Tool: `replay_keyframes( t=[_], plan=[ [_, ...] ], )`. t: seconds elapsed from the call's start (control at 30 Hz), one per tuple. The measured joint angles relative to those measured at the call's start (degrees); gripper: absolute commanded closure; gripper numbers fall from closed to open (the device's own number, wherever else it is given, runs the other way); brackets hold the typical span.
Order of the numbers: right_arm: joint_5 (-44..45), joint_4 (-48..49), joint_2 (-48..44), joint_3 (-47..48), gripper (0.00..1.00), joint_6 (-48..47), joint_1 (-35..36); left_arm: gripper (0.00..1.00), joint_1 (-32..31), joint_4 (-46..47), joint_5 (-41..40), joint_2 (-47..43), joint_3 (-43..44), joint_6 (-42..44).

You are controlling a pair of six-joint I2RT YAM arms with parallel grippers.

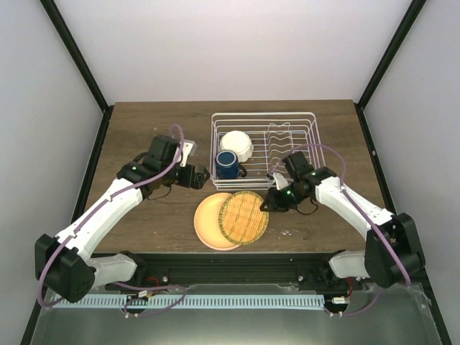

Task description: Load the mixed dishes into the dish rack

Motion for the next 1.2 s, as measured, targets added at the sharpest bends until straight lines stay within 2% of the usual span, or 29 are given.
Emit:
replay_keyframes(
  t=[0.2,0.4,0.5,0.7,0.9,1.2],
  plan=[
    [0.72,-7.52,-0.87,6.69,0.99,-1.51,-0.02,0.0,0.59,1.09,0.42,1.14,-0.04,0.63],
    [-5.25,-8.61,-1.97,15.93,0.99,-4.94,0.0,0.0,1.66,2.93,1.09,2.67,0.09,1.2],
    [-4.79,-8.13,-1.92,19.69,0.99,-6.75,0.0,0.0,3.34,3.56,1.97,3.19,0.96,1.2],
    [4.61,-5.2,-0.28,28.89,0.99,-14.08,-0.15,0.0,9.46,6.19,5.35,3.76,4.7,1.11],
    [14.32,1.75,3.65,36.06,0.99,-25.57,-4.17,0.0,14.32,8.17,8.37,6.67,8.7,1.53],
    [24.17,15.89,4.63,36.96,0.99,-47.69,-12.0,0.0,16.33,9.4,10.25,8.83,8.98,2.32]
  ],
)
